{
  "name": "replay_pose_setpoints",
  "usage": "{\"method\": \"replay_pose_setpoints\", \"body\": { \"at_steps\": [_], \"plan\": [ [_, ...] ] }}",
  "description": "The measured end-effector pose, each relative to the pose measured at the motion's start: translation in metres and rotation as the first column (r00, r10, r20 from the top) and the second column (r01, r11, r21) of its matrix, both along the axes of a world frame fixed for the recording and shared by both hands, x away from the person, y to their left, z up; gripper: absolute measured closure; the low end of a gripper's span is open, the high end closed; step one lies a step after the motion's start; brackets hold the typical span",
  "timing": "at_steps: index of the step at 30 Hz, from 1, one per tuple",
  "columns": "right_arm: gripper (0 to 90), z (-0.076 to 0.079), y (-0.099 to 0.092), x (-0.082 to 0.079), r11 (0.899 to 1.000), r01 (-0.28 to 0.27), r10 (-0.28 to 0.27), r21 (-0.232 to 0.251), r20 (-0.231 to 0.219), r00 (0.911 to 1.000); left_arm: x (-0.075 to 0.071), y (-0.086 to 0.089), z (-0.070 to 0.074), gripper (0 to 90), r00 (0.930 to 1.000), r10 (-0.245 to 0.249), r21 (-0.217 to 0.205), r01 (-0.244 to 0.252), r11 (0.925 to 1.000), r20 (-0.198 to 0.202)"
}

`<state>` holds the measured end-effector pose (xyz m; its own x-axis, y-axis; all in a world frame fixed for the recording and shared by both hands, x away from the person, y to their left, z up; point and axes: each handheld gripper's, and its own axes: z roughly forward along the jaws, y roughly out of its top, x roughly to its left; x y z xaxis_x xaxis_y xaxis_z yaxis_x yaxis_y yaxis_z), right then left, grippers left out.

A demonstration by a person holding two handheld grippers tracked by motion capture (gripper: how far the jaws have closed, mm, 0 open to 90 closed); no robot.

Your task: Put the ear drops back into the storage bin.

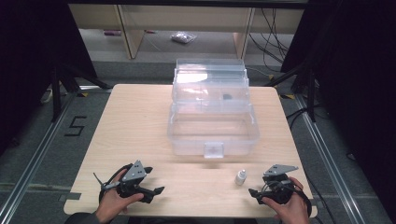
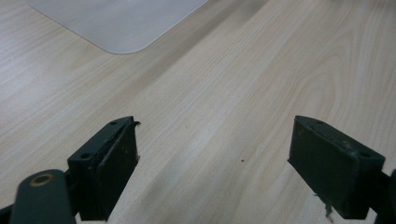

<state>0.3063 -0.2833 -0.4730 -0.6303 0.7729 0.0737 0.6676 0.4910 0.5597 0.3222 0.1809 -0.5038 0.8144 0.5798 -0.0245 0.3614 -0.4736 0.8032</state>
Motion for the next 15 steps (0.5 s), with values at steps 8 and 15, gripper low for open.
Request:
{"method": "replay_pose_setpoints", "body": {
  "at_steps": [8,15],
  "plan": [
    [26.9,0.004,0.006,0.000,1.000,0.001,-0.001,-0.004,-0.022,0.9998,0.000,0.000,0.000,14.9,1.0000,-0.003,0.005,0.003,1.0000,0.001],
    [27.9,0.008,0.013,0.006,0.999,-0.033,0.033,-0.025,-0.013,0.9994,0.001,0.000,0.000,14.9,1.0000,0.003,0.003,-0.003,1.0000,0.004]
  ]
}}
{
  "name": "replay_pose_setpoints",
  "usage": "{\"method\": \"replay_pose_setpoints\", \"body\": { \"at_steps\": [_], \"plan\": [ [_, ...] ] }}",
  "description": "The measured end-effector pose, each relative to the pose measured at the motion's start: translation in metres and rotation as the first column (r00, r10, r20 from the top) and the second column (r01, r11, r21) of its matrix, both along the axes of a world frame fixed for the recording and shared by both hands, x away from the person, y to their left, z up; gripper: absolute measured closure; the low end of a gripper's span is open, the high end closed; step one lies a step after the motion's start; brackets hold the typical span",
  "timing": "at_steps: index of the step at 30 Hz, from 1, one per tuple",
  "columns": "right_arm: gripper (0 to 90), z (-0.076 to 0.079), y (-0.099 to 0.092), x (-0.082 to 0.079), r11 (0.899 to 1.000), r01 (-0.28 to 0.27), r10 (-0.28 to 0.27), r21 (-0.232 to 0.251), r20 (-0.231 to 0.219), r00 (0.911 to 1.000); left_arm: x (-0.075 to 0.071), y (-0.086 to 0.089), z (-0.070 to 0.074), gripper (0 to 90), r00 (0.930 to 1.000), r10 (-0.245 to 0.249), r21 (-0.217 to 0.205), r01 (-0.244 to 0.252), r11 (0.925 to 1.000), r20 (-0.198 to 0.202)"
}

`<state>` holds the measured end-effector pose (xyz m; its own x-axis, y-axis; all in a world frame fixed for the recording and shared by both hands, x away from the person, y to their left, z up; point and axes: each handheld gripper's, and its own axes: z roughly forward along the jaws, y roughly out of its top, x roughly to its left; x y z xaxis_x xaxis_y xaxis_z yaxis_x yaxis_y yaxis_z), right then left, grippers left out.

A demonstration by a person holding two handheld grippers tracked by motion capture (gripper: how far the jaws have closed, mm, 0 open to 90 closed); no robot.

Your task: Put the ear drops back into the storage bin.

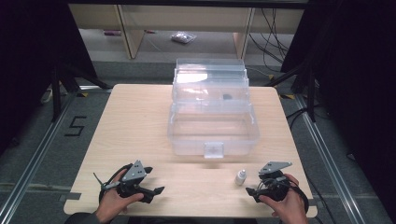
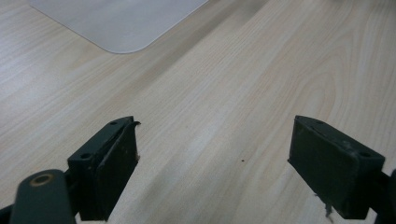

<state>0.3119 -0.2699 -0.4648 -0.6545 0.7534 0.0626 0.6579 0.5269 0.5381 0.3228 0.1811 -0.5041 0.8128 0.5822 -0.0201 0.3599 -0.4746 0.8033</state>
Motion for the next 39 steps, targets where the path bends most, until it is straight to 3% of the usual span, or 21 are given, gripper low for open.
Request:
{"method": "replay_pose_setpoints", "body": {
  "at_steps": [5,6,8,12,13,16,23,24,30,31,35,36,39],
  "plan": [
    [29.6,0.005,0.008,0.002,1.000,0.004,-0.004,-0.013,0.026,0.9996,0.000,-0.001,-0.001,14.9,0.9999,0.010,-0.019,-0.010,0.9998,-0.002],
    [30.3,0.009,0.012,0.003,1.000,-0.009,0.009,-0.020,0.013,0.9999,0.000,-0.001,-0.001,14.9,0.9999,0.010,-0.018,-0.010,0.9998,-0.003],
    [30.7,0.010,0.015,0.008,0.999,-0.038,0.039,-0.027,0.037,0.9985,0.000,0.000,0.000,14.9,1.0000,0.002,-0.003,-0.002,1.0000,0.000],
    [32.0,0.014,0.019,0.013,0.996,-0.069,0.071,-0.053,0.042,0.9966,0.000,-0.001,0.000,14.9,0.9999,0.010,-0.019,-0.010,0.9998,-0.009],
    [32.6,0.016,0.021,0.013,0.996,-0.062,0.063,-0.057,0.020,0.9978,0.000,-0.001,-0.001,14.9,0.9999,0.010,-0.021,-0.010,0.9997,-0.002],
    [34.2,0.017,0.025,0.017,0.994,-0.076,0.077,-0.083,0.014,0.9969,0.000,0.000,0.000,14.9,1.0000,0.001,-0.003,-0.001,1.0000,0.000],
    [38.8,0.015,0.037,0.025,0.985,-0.121,0.120,-0.122,-0.016,0.9927,0.000,-0.001,0.000,14.9,0.9999,0.008,-0.018,-0.008,0.9998,-0.007],
    [39.8,0.015,0.039,0.029,0.981,-0.138,0.136,-0.139,-0.020,0.9904,0.000,0.000,0.000,14.9,1.0000,0.000,-0.002,0.000,1.0000,-0.002],
    [42.8,0.013,0.044,0.036,0.976,-0.146,0.138,-0.162,-0.059,0.9886,0.000,-0.001,0.000,14.9,1.0000,0.007,-0.019,-0.007,0.9998,-0.006],
    [43.1,0.011,0.044,0.039,0.970,-0.174,0.169,-0.167,-0.044,0.9846,0.000,-0.001,0.000,14.9,0.9999,0.008,-0.019,-0.008,0.9998,-0.007],
    [45.8,0.009,0.049,0.041,0.971,-0.159,0.149,-0.177,-0.067,0.9866,0.000,0.000,0.000,14.9,1.0000,0.000,-0.003,0.000,1.0000,-0.001],
    [46.1,0.009,0.049,0.043,0.966,-0.192,0.183,-0.175,-0.066,0.9809,0.000,0.000,0.000,14.9,1.0000,0.000,-0.004,0.000,1.0000,0.003],
    [46.9,0.005,0.052,0.045,0.966,-0.180,0.168,-0.183,-0.081,0.9825,0.000,0.000,0.000,14.9,1.0000,-0.001,-0.005,0.001,1.0000,0.002]
  ]
}}
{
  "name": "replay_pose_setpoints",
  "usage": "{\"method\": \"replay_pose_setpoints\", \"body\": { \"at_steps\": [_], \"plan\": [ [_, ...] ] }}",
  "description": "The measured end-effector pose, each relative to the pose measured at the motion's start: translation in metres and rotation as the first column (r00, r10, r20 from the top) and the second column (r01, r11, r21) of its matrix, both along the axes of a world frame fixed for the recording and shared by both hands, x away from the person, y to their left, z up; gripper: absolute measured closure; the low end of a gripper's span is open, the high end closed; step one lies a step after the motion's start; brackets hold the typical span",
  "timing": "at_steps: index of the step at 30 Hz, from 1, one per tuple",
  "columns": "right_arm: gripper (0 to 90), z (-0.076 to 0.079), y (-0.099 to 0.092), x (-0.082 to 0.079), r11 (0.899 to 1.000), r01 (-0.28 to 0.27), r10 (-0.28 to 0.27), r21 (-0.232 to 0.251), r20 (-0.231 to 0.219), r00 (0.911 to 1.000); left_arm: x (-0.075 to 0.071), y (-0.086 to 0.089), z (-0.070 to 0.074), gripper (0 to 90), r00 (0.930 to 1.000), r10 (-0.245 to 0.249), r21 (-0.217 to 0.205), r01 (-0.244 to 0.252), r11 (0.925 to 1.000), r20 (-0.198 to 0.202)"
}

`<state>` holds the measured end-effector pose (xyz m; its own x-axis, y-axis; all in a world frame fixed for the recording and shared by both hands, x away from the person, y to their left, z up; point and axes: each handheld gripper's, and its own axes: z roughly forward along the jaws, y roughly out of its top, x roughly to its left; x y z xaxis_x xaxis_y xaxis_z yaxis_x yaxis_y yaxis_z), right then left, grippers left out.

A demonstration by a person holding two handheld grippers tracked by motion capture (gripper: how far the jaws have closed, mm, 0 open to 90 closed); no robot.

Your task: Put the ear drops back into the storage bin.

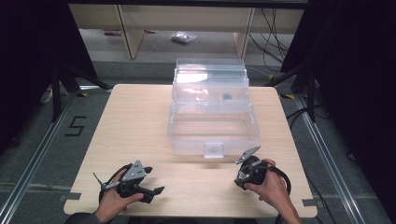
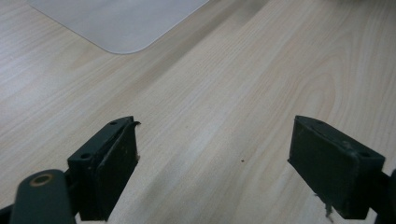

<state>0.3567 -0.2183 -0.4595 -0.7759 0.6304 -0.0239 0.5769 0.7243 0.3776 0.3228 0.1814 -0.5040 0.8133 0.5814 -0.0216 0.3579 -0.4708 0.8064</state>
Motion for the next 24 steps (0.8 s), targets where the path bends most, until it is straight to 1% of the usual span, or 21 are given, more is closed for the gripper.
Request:
{"method": "replay_pose_setpoints", "body": {
  "at_steps": [1,3,4,5,6,7,8,9,10,11,12,14,15,16,17,18,19,20,21,22,24],
  "plan": [
    [47.7,-0.0015,0.0005,0.0019,1.000,-0.017,0.017,-0.004,-0.002,0.9999,-0.0005,-0.0011,-0.0002,14.9,0.9999,0.009,-0.015,-0.009,0.9998,-0.008],
    [47.9,-0.0020,0.0013,0.0017,1.000,-0.010,0.010,-0.005,-0.007,0.9999,-0.0004,-0.0011,-0.0003,14.9,0.9999,0.009,-0.014,-0.009,0.9999,-0.008],
    [48.5,-0.0027,0.0014,0.0027,1.000,-0.018,0.017,-0.008,-0.013,0.9998,0.0002,-0.0001,0.0002,14.9,1.0000,0.001,0.003,-0.001,1.0000,-0.004],
    [48.9,-0.0033,0.0015,0.0033,1.000,-0.014,0.014,-0.012,-0.010,0.9998,0.0002,-0.0001,0.0003,14.9,1.0000,0.001,0.003,-0.001,1.0000,-0.004],
    [49.2,-0.0040,0.0022,0.0032,1.000,-0.001,0.001,-0.016,-0.023,0.9997,0.0001,-0.0001,0.0003,14.9,1.0000,0.001,0.002,-0.001,1.0000,-0.004],
    [49.5,-0.0049,0.0018,0.0047,1.000,-0.022,0.021,-0.015,-0.014,0.9997,0.0002,-0.0001,0.0003,14.9,1.0000,0.001,0.002,-0.001,1.0000,-0.004],
    [49.9,-0.0056,0.0020,0.0053,1.000,-0.018,0.017,-0.015,-0.016,0.9997,0.0002,0.0000,0.0004,14.8,1.0000,0.001,0.002,-0.001,1.0000,-0.005],
    [50.4,-0.0059,0.0021,0.0057,1.000,-0.021,0.020,-0.016,-0.022,0.9995,-0.0004,-0.0010,-0.0002,14.9,0.9999,0.008,-0.015,-0.008,0.9999,-0.009],
    [51.0,-0.0063,0.0022,0.0063,0.999,-0.030,0.030,-0.015,-0.023,0.9993,-0.0002,-0.0005,0.0004,14.9,0.9999,0.001,-0.010,-0.001,0.9999,-0.015],
    [53.1,-0.0069,0.0027,0.0063,1.000,-0.021,0.021,-0.018,-0.024,0.9995,-0.0001,-0.0003,0.0005,14.9,0.9998,0.000,-0.009,0.000,1.0000,-0.018],
    [53.1,-0.0069,0.0027,0.0063,1.000,-0.021,0.021,-0.018,-0.024,0.9995,-0.0004,-0.0010,-0.0002,14.9,0.9999,0.009,-0.014,-0.009,0.9999,-0.009],
    [54.5,-0.0078,0.0031,0.0064,1.000,-0.017,0.017,-0.018,-0.028,0.9995,-0.0004,-0.0011,-0.0003,14.9,0.9999,0.008,-0.014,-0.009,0.9999,-0.009],
    [55.2,-0.0081,0.0034,0.0062,1.000,-0.016,0.016,-0.019,-0.030,0.9994,0.0002,-0.0001,0.0002,14.9,1.0000,0.000,0.002,0.000,1.0000,-0.004],
    [56.0,-0.0081,0.0025,0.0077,0.999,-0.034,0.033,-0.023,-0.028,0.9991,0.0001,-0.0002,-0.0002,14.9,1.0000,0.001,-0.001,-0.001,1.0000,0.000],
    [57.2,-0.0086,0.0030,0.0075,0.999,-0.024,0.023,-0.027,-0.033,0.9992,-0.0005,-0.0012,-0.0007,14.9,0.9999,0.009,-0.018,-0.009,0.9998,-0.005],
    [58.0,-0.0090,0.0039,0.0067,1.000,-0.014,0.013,-0.028,-0.043,0.9990,-0.0003,-0.0010,-0.0002,14.9,0.9999,0.008,-0.014,-0.008,0.9999,-0.009],
    [59.4,-0.0093,0.0031,0.0077,0.999,-0.026,0.025,-0.046,-0.027,0.9993,-0.0003,-0.0010,-0.0002,14.9,0.9999,0.009,-0.014,-0.009,0.9999,-0.009],
    [59.7,-0.0088,0.0027,0.0077,0.998,-0.027,0.026,-0.056,-0.025,0.9993,-0.0003,-0.0010,-0.0004,14.9,0.9999,0.009,-0.015,-0.009,0.9998,-0.008],
    [59.9,-0.0087,0.0027,0.0078,0.998,-0.027,0.026,-0.057,-0.026,0.9993,-0.0004,-0.0010,-0.0003,14.9,0.9999,0.008,-0.015,-0.008,0.9999,-0.008],
    [59.9,-0.0084,0.0027,0.0083,0.998,-0.050,0.049,-0.046,-0.021,0.9986,-0.0003,-0.0010,-0.0002,14.9,0.9999,0.008,-0.014,-0.008,0.9999,-0.009],
    [60.0,-0.0083,0.0039,0.0075,0.998,-0.038,0.037,-0.044,-0.019,0.9991,-0.0002,-0.0005,0.0004,14.9,0.9999,0.001,-0.011,-0.002,0.9999,-0.016]
  ]
}}
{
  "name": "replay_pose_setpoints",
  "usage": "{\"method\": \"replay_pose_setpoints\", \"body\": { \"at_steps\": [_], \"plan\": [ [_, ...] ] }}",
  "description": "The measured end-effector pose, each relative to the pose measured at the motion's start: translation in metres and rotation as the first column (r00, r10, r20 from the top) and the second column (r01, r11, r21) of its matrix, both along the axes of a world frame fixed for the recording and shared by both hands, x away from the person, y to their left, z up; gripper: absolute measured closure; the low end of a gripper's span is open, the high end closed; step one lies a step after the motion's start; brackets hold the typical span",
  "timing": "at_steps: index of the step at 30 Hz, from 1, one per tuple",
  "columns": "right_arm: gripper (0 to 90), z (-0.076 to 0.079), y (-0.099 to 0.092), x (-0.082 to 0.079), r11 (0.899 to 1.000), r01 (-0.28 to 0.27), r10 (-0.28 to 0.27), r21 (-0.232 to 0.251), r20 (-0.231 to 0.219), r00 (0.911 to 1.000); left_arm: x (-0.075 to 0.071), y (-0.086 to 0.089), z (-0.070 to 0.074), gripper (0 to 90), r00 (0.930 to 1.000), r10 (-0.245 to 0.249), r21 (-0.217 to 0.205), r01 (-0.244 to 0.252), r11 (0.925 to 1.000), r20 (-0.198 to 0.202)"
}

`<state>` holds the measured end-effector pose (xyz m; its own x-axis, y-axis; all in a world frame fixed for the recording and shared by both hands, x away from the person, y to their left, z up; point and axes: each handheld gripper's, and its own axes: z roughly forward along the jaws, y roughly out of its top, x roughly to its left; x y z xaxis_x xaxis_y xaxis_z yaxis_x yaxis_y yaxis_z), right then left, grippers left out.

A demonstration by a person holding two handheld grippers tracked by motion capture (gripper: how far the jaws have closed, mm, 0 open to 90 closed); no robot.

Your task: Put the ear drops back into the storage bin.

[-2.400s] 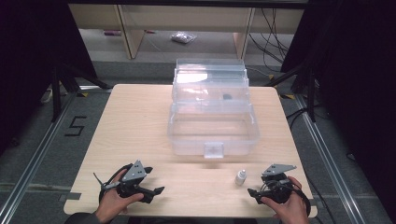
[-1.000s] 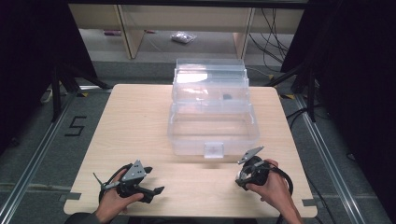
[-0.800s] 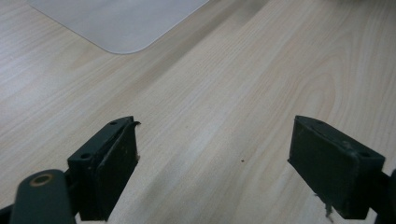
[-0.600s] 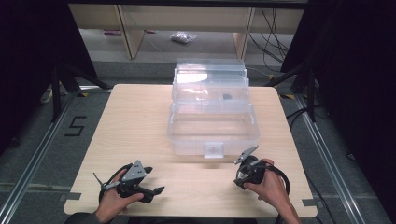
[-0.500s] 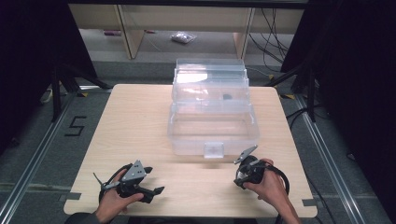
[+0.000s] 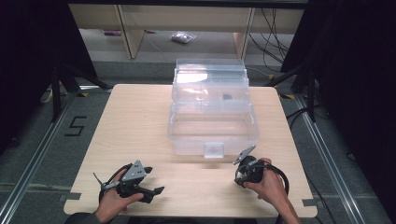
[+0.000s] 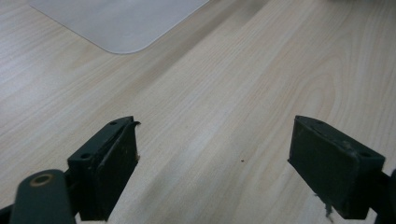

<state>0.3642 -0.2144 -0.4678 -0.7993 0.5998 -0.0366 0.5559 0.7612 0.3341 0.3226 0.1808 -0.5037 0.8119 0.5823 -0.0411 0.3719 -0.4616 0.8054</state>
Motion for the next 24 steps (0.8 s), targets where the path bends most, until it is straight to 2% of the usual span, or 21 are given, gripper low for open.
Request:
{"method": "replay_pose_setpoints", "body": {
  "at_steps": [4,10,14,15,16,24],
  "plan": [
    [60.0,0.006,-0.001,-0.001,1.000,-0.003,0.003,0.031,-0.004,1.0000,0.000,0.000,0.000,14.9,1.0000,0.005,-0.003,-0.005,1.0000,0.004],
    [60.0,0.019,-0.002,-0.001,0.999,-0.018,0.018,0.038,0.014,0.9997,0.000,0.000,-0.001,14.9,0.9999,0.007,-0.005,-0.007,1.0000,0.011],
    [60.0,0.025,-0.004,0.001,0.999,-0.013,0.013,0.040,0.014,0.9998,0.000,0.000,0.000,14.9,1.0000,-0.001,0.000,0.001,1.0000,-0.003],
    [60.0,0.027,-0.004,0.000,0.999,0.010,-0.010,0.041,-0.002,1.0000,0.000,0.000,-0.001,14.9,1.0000,0.008,-0.004,-0.008,1.0000,0.006],
    [60.0,0.028,-0.006,0.002,0.999,-0.014,0.013,0.036,0.023,0.9997,0.000,0.000,-0.001,14.9,1.0000,0.008,-0.004,-0.008,1.0000,0.006],
    [60.0,0.043,-0.009,0.005,0.999,-0.014,0.013,0.037,0.028,0.9995,0.000,-0.001,-0.001,14.9,0.9999,0.009,-0.011,-0.009,0.9999,0.007]
  ]
}}
